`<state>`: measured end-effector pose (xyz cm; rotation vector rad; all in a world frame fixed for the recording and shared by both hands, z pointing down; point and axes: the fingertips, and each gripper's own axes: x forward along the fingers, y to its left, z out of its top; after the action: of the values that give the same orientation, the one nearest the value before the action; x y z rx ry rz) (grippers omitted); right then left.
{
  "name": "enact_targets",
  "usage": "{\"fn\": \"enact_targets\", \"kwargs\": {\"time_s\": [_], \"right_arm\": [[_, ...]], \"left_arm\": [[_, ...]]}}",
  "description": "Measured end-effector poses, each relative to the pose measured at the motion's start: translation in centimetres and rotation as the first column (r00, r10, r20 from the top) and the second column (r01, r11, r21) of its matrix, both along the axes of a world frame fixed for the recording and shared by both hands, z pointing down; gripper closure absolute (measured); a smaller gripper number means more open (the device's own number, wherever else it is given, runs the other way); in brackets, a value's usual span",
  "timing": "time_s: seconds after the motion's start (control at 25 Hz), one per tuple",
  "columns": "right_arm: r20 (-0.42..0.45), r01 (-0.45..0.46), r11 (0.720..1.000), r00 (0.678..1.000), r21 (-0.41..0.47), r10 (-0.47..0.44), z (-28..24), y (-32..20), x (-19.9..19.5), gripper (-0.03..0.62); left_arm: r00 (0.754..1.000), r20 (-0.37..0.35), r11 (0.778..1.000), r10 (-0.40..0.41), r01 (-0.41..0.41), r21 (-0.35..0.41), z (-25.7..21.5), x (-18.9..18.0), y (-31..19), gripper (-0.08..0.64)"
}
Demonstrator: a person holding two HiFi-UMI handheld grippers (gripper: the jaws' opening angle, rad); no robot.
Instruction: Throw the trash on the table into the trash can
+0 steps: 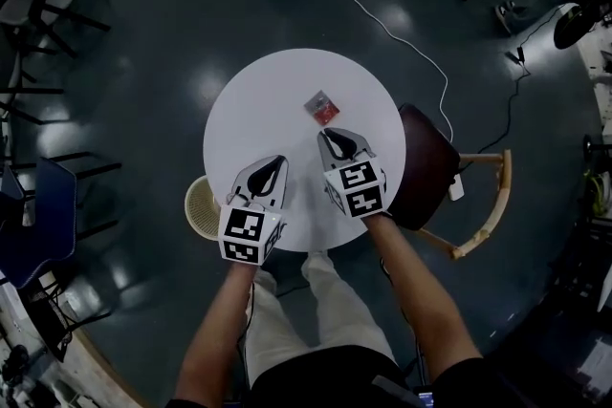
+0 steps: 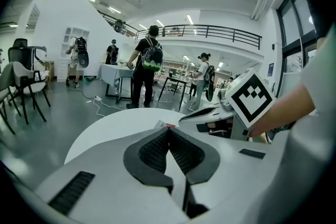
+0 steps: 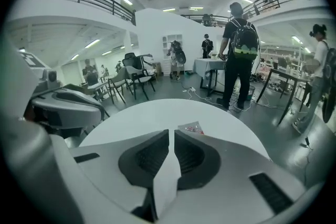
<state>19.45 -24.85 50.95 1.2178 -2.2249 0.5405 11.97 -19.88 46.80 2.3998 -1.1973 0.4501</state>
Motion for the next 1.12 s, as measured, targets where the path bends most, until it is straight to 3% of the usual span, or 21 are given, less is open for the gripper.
{"fn": "enact_targets", "kwargs": {"time_s": [0.12, 0.48, 0.72, 1.12], "right_arm": [[-0.012, 0.013, 1.000, 1.000, -0.008, -0.013, 1.5, -1.7, 0.8, 0.551], [-0.056, 0.065, 0.995, 0.996, -0.070, -0.069, 5.2, -5.2, 2.0, 0.346], [-0.092, 0.061, 0.988, 0.993, -0.138, -0.074, 7.3, -5.6, 2.5, 0.328], [-0.112, 0.045, 0.988, 0.992, -0.149, -0.062, 7.8, -6.1, 2.9, 0.331]], "left_arm": [[1.000, 0.019, 1.000, 0.010, -0.010, 0.012, 0.5, 1.1, -2.2, 0.545], [0.999, 0.042, 1.000, -0.006, 0.005, 0.018, 2.0, 2.7, -5.2, 0.545], [0.999, 0.036, 1.000, -0.022, 0.022, 0.010, 2.6, 3.1, -5.0, 0.545], [0.998, 0.028, 0.999, -0.054, 0.054, -0.003, 3.3, 3.1, -4.6, 0.545]]}}
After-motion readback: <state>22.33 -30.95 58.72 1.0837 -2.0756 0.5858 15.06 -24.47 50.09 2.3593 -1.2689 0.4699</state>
